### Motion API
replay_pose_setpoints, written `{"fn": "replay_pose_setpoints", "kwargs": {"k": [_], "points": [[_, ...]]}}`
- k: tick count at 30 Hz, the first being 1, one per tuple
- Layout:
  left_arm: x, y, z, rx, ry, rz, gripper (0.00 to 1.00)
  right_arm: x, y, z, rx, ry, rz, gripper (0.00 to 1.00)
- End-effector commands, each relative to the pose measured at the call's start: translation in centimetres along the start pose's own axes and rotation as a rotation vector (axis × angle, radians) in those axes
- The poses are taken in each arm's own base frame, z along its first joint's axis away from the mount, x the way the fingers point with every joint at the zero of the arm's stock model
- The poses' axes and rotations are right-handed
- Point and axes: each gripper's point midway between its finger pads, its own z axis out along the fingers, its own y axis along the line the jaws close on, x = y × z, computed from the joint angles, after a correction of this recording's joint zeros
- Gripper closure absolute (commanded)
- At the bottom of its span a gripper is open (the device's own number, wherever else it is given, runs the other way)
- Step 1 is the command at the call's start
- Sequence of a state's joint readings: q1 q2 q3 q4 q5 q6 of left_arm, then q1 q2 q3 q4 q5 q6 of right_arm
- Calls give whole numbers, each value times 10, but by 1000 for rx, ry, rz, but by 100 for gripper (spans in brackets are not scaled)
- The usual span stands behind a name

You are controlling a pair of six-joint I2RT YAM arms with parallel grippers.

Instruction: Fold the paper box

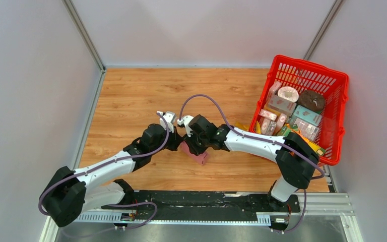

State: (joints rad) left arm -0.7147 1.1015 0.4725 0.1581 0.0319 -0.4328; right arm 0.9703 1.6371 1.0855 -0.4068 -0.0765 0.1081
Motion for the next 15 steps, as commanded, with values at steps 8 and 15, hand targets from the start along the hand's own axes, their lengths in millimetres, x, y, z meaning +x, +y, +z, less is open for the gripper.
{"fn": "replay_pose_setpoints", "kwargs": {"k": [8, 15], "points": [[7, 8, -14, -48, -8, 13, 100, -8, 3, 12, -4, -42, 3, 89], [9, 22, -18, -104, 8, 111, 100, -5, 3, 13, -18, -39, -27, 89]]}}
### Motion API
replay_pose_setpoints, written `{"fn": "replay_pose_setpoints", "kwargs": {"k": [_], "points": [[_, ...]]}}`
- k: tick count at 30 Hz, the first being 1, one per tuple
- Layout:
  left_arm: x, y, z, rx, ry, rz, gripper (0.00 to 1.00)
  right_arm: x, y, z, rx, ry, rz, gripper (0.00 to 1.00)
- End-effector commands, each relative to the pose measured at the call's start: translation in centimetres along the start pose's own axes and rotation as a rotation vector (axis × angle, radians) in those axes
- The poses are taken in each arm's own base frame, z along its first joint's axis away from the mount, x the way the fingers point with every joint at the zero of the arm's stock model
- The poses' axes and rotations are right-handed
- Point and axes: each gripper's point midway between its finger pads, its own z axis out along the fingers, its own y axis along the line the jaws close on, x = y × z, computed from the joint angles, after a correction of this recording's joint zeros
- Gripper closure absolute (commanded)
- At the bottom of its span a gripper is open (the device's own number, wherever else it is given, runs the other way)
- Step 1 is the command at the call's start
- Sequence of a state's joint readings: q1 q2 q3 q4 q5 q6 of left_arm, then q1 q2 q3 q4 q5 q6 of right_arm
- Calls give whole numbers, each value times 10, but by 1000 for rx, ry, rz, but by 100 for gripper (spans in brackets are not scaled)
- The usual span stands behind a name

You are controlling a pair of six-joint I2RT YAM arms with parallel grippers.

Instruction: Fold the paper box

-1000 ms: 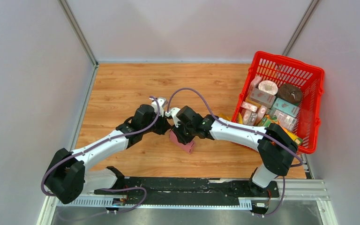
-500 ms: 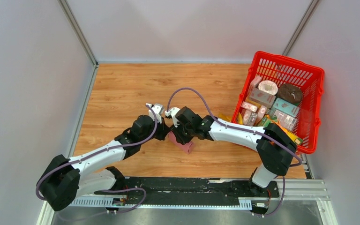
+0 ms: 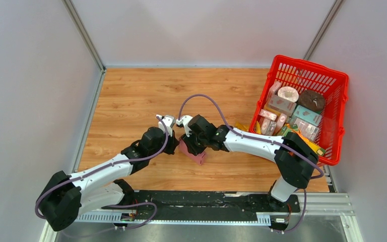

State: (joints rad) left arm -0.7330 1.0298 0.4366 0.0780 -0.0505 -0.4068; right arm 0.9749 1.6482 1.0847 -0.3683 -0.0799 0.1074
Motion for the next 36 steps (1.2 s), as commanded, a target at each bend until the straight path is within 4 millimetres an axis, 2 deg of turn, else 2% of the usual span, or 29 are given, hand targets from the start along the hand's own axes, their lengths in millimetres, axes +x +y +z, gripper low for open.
{"fn": "replay_pose_setpoints", "kwargs": {"k": [1, 8, 9, 10, 13, 14, 15, 16, 18, 25, 28, 36], "points": [[-3, 7, -5, -23, -9, 80, 100, 2, -2, 9, -7, -11, -15, 89], [-4, 6, -11, -29, 23, 90, 100, 3, 2, 12, -39, -7, -35, 90], [-14, 4, -13, -38, 12, 61, 97, 5, 2, 12, -40, -1, -38, 91], [-15, 3, -15, -38, 16, 51, 83, 5, 1, 11, -40, -1, -43, 91], [-28, -1, -14, -1, -24, -8, 61, 4, 1, 12, -42, -2, -51, 91], [-31, -1, -14, 5, -31, -41, 59, 3, 2, 11, -47, -5, -54, 91], [-33, 9, -12, -18, -40, -73, 58, 4, 4, 11, -54, -3, -58, 91], [-38, 2, -11, 36, -55, -91, 57, 4, 4, 11, -57, -2, -57, 91], [-39, 7, -7, 44, -55, -132, 57, 4, 6, 10, -67, -5, -60, 91], [-47, -15, -1, 173, -62, -125, 64, 6, 9, 11, -85, -6, -64, 91], [-43, -13, 1, 169, -44, -114, 67, 3, 9, 10, -89, -10, -65, 92], [-39, -1, 5, 114, -42, -74, 69, 5, 11, 9, -96, -11, -64, 92]]}}
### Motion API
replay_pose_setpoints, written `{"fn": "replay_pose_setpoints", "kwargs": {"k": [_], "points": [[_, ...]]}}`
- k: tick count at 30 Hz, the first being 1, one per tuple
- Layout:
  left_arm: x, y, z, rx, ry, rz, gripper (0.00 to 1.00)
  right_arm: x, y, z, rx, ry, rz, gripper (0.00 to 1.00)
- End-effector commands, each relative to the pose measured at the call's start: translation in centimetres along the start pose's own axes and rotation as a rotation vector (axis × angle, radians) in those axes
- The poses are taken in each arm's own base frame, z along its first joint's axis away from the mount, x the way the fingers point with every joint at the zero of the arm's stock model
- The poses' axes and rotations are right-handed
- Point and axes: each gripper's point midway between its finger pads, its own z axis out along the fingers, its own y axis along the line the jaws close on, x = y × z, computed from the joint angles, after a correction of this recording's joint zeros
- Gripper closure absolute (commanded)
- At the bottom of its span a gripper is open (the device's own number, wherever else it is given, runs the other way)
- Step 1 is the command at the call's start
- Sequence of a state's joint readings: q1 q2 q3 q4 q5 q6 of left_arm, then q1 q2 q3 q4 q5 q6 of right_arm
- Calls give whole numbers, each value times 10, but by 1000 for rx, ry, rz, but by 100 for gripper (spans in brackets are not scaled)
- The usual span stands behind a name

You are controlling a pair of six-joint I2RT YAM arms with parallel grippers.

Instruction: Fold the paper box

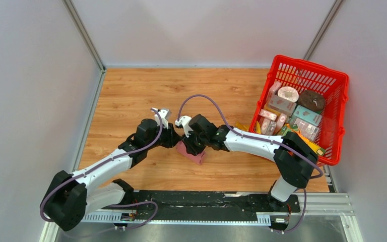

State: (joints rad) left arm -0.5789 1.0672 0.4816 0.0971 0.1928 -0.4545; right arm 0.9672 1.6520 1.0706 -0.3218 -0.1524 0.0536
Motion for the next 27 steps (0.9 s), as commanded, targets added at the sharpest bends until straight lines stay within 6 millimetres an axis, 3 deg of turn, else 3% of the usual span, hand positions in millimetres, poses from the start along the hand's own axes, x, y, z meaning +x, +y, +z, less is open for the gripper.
{"fn": "replay_pose_setpoints", "kwargs": {"k": [1, 9, 13, 18, 27], "points": [[-18, -2, 3, 1, -49, 52, 70, 7, 4, 6, -28, 9, -11, 92], [-19, 6, 7, -47, -52, 87, 92, 6, 4, 7, -31, 6, -9, 92], [-11, 6, 3, -57, -57, 110, 94, 7, 0, 8, -7, 9, -4, 91], [2, 21, -5, -112, -73, 113, 100, 11, -5, 9, 17, 17, 1, 89], [10, 29, -7, -131, -88, 125, 100, 9, -4, 8, 8, 7, -10, 87]]}}
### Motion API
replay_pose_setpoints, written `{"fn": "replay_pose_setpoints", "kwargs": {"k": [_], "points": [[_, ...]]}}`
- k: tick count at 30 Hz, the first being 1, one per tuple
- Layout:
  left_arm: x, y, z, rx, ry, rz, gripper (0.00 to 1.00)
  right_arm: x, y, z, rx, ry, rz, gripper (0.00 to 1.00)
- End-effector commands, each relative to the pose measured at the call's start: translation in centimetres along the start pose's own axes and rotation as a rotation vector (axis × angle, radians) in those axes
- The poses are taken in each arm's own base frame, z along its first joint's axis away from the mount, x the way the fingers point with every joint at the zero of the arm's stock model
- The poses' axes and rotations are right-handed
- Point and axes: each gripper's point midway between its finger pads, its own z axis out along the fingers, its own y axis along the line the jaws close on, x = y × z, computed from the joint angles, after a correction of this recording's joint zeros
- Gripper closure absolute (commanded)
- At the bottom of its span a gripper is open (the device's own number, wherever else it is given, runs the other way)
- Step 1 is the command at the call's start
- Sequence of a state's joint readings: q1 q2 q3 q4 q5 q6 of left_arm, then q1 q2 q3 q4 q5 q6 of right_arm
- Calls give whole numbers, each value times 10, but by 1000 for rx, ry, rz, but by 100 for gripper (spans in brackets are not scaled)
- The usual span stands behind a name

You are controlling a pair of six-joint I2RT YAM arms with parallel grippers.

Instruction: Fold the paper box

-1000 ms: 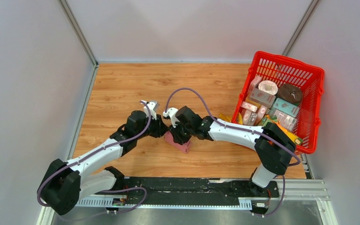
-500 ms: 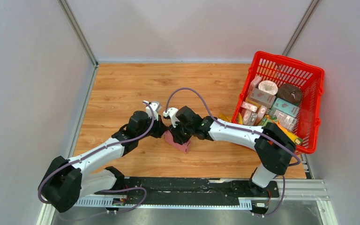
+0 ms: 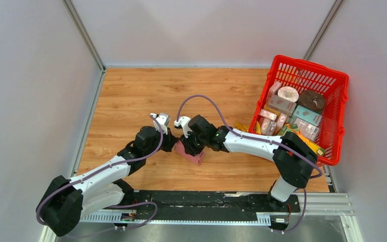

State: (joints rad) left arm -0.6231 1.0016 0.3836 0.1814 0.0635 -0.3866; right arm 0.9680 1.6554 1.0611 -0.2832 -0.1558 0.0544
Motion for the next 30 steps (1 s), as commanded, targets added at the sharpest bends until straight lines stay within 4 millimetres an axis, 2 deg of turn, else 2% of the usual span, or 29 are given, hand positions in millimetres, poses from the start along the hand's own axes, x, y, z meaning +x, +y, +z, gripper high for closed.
{"fn": "replay_pose_setpoints", "kwargs": {"k": [1, 5, 8, 19, 22, 24, 30], "points": [[4, 16, -2, -66, -8, 43, 100, 14, -4, 5, 13, 34, -8, 88], [9, 18, -6, -68, 5, 62, 100, 15, -9, 5, 27, 37, -10, 88], [14, 26, -10, -108, 9, 65, 100, 16, -14, 5, 42, 37, -21, 88], [30, 29, -14, -108, 14, 37, 100, 10, -23, 2, 77, 31, -29, 85], [33, 26, -14, -95, 12, 23, 100, 6, -23, 0, 90, 31, -7, 77], [35, 25, -14, -97, 18, 23, 100, 5, -23, -2, 97, 36, 26, 76], [37, 25, -13, -106, 21, 22, 100, 0, -25, -14, 153, 52, 116, 54]]}}
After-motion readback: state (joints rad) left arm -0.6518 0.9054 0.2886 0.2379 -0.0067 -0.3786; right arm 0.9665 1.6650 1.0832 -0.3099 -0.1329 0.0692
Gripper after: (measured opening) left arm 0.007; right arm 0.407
